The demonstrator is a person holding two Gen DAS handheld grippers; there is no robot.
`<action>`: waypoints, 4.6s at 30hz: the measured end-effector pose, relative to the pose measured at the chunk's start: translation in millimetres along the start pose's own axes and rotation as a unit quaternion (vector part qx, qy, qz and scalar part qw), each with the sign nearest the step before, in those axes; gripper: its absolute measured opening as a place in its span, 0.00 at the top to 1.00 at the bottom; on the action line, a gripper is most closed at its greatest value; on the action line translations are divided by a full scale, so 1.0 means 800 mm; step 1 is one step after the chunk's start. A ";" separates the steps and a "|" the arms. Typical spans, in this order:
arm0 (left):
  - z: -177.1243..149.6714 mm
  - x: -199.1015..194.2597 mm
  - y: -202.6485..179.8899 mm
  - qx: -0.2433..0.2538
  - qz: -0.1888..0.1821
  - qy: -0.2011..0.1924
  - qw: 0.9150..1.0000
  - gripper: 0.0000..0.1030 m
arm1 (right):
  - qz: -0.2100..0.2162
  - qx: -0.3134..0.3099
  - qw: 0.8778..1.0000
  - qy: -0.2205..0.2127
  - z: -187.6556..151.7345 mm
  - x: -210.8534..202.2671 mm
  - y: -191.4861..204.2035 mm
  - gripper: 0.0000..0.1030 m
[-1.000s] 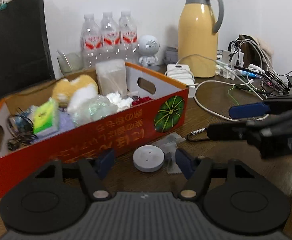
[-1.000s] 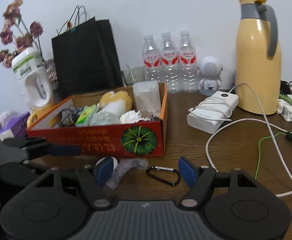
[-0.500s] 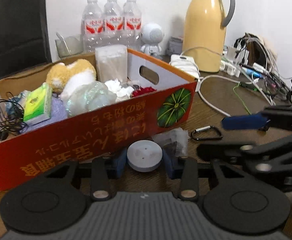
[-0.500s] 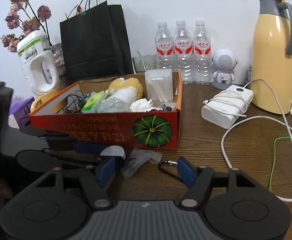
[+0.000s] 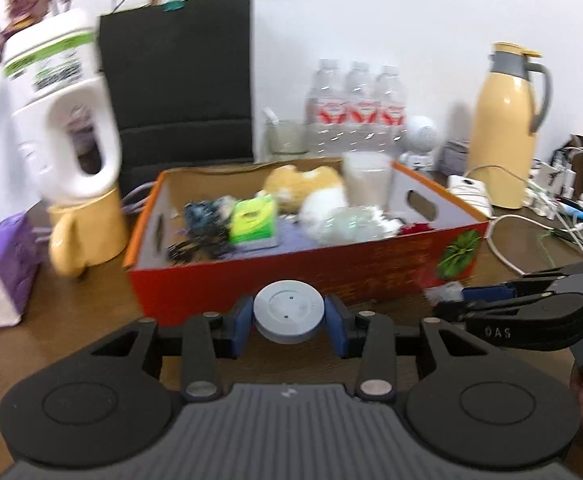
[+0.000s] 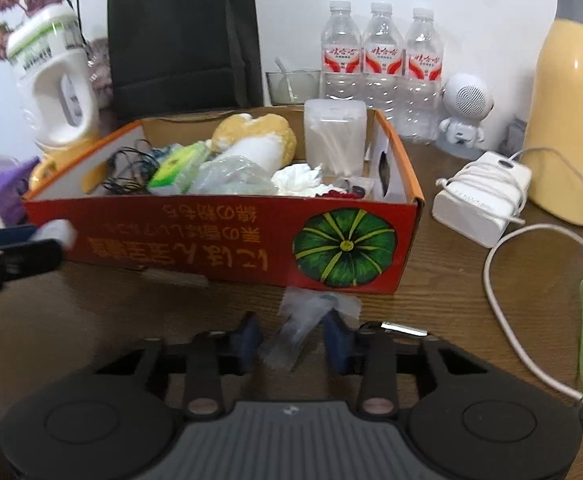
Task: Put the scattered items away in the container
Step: 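Grasp the white round puck with the left gripper while the right grasps a clear packet, then carry the puck and packet into the box and open both grippers, then withdraw both grippers from the box toward the table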
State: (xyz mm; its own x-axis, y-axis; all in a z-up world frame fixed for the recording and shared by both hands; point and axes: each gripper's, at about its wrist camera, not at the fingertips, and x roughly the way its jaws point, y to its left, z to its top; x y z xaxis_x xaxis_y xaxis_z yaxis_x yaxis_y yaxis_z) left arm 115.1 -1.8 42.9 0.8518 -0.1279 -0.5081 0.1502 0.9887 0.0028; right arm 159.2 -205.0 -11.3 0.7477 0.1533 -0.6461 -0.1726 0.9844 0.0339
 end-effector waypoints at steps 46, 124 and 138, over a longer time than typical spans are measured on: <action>-0.077 -0.218 -0.054 -0.028 0.095 -0.177 0.979 0.61 | 0.053 0.004 0.980 -0.193 -0.089 -0.240 0.068 0.84; 0.174 0.037 0.013 -0.043 0.056 0.088 0.994 0.00 | 0.024 0.024 0.999 0.023 0.177 -0.044 -0.017 0.18; 0.092 -0.070 -0.012 0.001 0.069 -0.086 0.994 0.00 | 0.051 -0.017 0.990 -0.127 0.091 -0.132 0.004 0.18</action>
State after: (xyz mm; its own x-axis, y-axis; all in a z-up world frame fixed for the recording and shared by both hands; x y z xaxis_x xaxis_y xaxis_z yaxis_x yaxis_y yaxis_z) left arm 102.8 -10.3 134.8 0.9373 -0.0028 -0.3486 0.0269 0.9976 0.0642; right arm 126.0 -211.6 112.7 0.8619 0.2718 -0.4281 -0.2725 0.9602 0.0609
